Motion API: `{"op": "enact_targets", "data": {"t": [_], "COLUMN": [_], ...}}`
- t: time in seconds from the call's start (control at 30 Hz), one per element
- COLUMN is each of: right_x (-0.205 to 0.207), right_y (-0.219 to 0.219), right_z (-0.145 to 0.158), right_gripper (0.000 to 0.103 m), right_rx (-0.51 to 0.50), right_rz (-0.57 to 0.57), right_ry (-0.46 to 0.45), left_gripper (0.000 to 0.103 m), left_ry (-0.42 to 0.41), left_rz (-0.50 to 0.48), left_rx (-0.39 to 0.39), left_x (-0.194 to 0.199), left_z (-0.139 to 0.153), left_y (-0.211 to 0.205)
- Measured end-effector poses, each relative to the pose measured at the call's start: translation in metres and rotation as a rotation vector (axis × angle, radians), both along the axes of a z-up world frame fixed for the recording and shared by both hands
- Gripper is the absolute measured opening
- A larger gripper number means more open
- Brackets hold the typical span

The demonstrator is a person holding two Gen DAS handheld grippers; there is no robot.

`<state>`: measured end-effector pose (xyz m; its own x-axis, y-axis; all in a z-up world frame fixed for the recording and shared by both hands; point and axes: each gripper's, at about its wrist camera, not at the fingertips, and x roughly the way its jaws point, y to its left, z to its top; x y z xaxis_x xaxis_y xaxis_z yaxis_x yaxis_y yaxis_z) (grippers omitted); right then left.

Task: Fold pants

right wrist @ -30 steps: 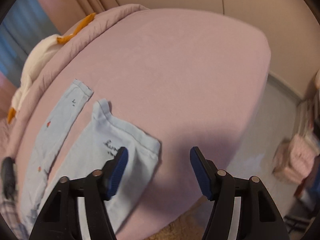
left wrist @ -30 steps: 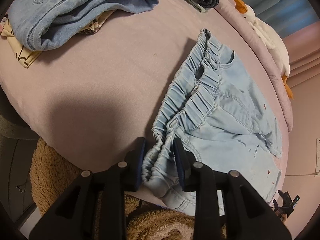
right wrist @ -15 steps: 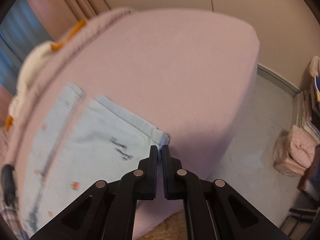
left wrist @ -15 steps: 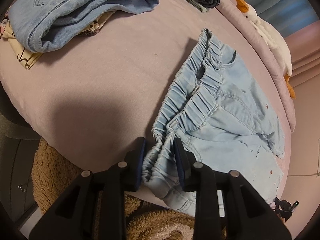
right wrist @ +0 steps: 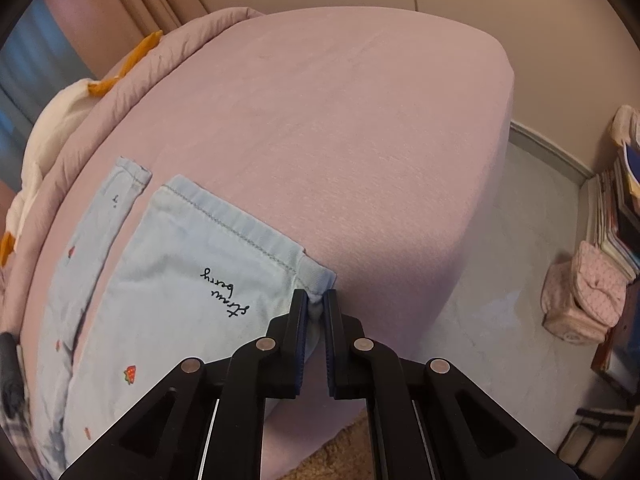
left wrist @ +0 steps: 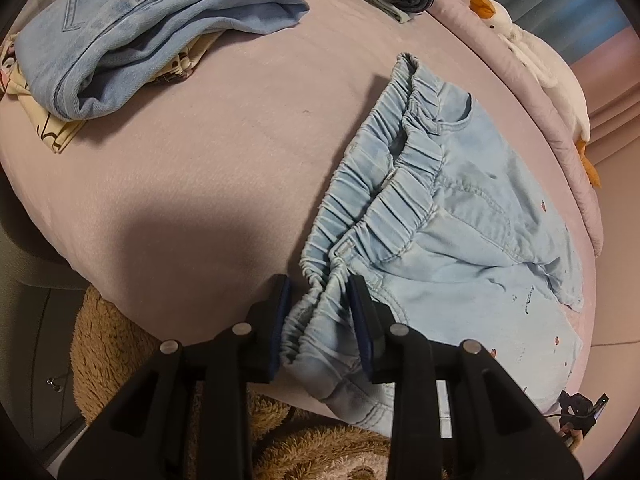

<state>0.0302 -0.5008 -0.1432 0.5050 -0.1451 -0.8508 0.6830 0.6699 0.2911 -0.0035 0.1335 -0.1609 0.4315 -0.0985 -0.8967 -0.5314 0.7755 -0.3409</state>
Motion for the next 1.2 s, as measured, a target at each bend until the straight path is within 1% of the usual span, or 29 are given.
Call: {"op": "enact_targets", "data": {"t": [0.07, 0.1, 0.13, 0.17, 0.2, 0.23, 0.3, 0.33, 0.4, 0.43, 0.47, 0.5, 0.53, 0.63, 0.7, 0.73, 0.77, 0.93, 0.97, 1.03, 1.1, 1.2], "right_x": [0.001, 0.001, 0.001, 0.001, 0.000, -0.001, -0.001, -0.001, 0.001, 0.001, 0.001, 0.001, 0.001, 0.003, 0.004, 0.005, 0.006, 0.015, 0.019, 0.035, 0.056, 0.087], "right_y": [0.000, 0.000, 0.000, 0.000, 0.000, 0.000, -0.001, -0.001, 0.000, 0.001, 0.003, 0.005, 0.007, 0.017, 0.028, 0.033, 0.041, 0.073, 0.079, 0.090, 0.108, 0.143], "right_z": [0.001, 0.001, 0.000, 0.000, -0.001, -0.001, -0.001, 0.000, 0.004, 0.007, 0.012, 0.017, 0.022, 0.041, 0.055, 0.062, 0.070, 0.099, 0.102, 0.104, 0.102, 0.104], "right_gripper": [0.005, 0.005, 0.005, 0.005, 0.005, 0.005, 0.005, 0.006, 0.017, 0.035, 0.052, 0.057, 0.060, 0.061, 0.063, 0.069, 0.073, 0.075, 0.077, 0.078, 0.078, 0.078], "right_rx": [-0.004, -0.008, -0.008, -0.006, -0.004, -0.002, 0.001, 0.001, -0.012, -0.025, -0.045, -0.058, -0.070, -0.090, -0.093, -0.096, -0.104, -0.161, -0.158, -0.118, -0.082, -0.051], "right_rz": [0.005, 0.011, 0.012, 0.009, 0.006, 0.003, -0.002, -0.003, -0.004, -0.002, 0.003, 0.005, 0.008, 0.026, 0.049, 0.065, 0.089, 0.188, 0.206, 0.256, 0.308, 0.406], "right_ry": [0.008, 0.012, 0.013, 0.011, 0.008, 0.006, 0.007, 0.013, 0.040, 0.051, 0.056, 0.051, 0.042, 0.013, -0.027, -0.053, -0.084, -0.162, -0.177, -0.209, -0.196, -0.215], "left_gripper": [0.043, 0.054, 0.058, 0.065, 0.068, 0.069, 0.071, 0.075, 0.080, 0.082, 0.083, 0.083, 0.083, 0.083, 0.083, 0.083, 0.083, 0.083, 0.084, 0.084, 0.084, 0.085], "left_ry": [0.013, 0.019, 0.021, 0.016, 0.015, 0.011, -0.025, -0.046, -0.097, -0.116, -0.131, -0.142, -0.151, -0.186, -0.206, -0.216, -0.223, -0.228, -0.224, -0.218, -0.215, -0.226], "left_rz": [-0.014, -0.025, -0.027, -0.014, -0.002, 0.011, 0.043, 0.050, 0.055, 0.052, 0.044, 0.031, 0.020, -0.028, -0.064, -0.079, -0.092, -0.127, -0.134, -0.161, -0.180, -0.207], "left_rx": [0.000, 0.015, 0.043, 0.089, 0.109, 0.115, 0.078, 0.061, 0.045, 0.048, 0.054, 0.057, 0.057, 0.051, 0.051, 0.048, 0.045, 0.043, 0.039, 0.019, -0.005, -0.040], "left_x": [0.001, 0.002, 0.002, 0.001, 0.000, -0.001, -0.003, -0.005, -0.007, -0.007, -0.006, -0.004, -0.001, 0.010, 0.018, 0.022, 0.025, 0.037, 0.040, 0.053, 0.062, 0.071], "left_z": [0.003, 0.005, 0.009, 0.016, 0.020, 0.025, 0.037, 0.042, 0.055, 0.060, 0.066, 0.070, 0.073, 0.081, 0.086, 0.088, 0.088, 0.089, 0.088, 0.085, 0.083, 0.081], "left_y": [0.000, -0.001, -0.002, -0.002, -0.002, -0.001, 0.002, 0.002, -0.002, -0.005, -0.010, -0.015, -0.020, -0.033, -0.043, -0.048, -0.051, -0.063, -0.065, -0.074, -0.082, -0.093]}}
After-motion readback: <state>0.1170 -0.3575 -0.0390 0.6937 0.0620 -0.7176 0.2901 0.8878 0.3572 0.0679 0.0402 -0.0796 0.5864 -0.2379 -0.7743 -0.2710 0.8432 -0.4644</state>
